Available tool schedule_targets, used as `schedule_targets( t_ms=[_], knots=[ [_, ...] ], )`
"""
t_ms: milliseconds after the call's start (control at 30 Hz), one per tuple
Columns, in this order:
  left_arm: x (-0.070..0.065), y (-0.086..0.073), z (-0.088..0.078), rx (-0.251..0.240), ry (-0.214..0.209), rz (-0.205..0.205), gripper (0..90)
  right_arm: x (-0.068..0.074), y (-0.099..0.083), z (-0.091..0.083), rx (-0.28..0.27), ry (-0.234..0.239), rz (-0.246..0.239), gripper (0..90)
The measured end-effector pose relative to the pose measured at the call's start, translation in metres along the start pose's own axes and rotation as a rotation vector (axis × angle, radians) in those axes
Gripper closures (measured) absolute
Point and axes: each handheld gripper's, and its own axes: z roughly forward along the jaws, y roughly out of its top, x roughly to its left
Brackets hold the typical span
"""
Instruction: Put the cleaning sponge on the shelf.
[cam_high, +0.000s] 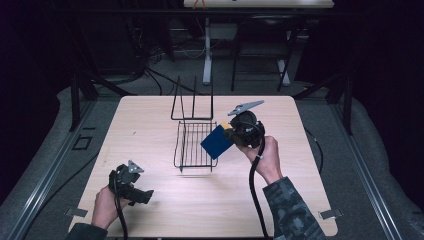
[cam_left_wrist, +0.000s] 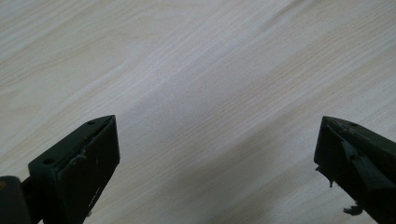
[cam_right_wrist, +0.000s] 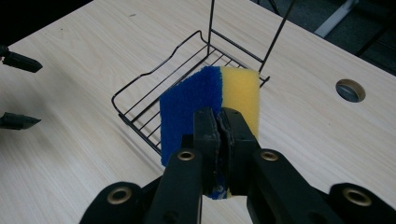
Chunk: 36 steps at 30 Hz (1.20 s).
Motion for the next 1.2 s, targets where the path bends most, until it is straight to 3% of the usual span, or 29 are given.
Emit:
schedule_targets(
  t_ms=[100, 267, 567, 1000, 1200],
  knots=[
    [0.0, 0.0, 0.0, -0.001, -0.001, 0.0, 0.3, 0.002, 0.001, 0.003, -0.003, 0.003, -0.008, 86.0],
    [-0.001, 0.0, 0.0, 0.002, 0.001, 0.008, 0.3, -0.003, -0.002, 0.007, -0.019, 0.033, 0.036, 85.9],
    [0.0, 0.001, 0.001, -0.001, -0.001, -0.001, 0.3, 0.001, -0.003, 0.011, -0.067, 0.016, 0.048, 86.0],
    [0.0, 0.0, 0.0, -0.006, -0.001, 0.004, 0.3, -0.002, -0.014, 0.026, -0.078, 0.043, 0.088, 85.9],
    [0.0, 0.0, 0.0, -0.005, 0.0, 0.003, 0.3, -0.002, -0.018, 0.033, -0.097, 0.063, 0.132, 85.9]
  ],
)
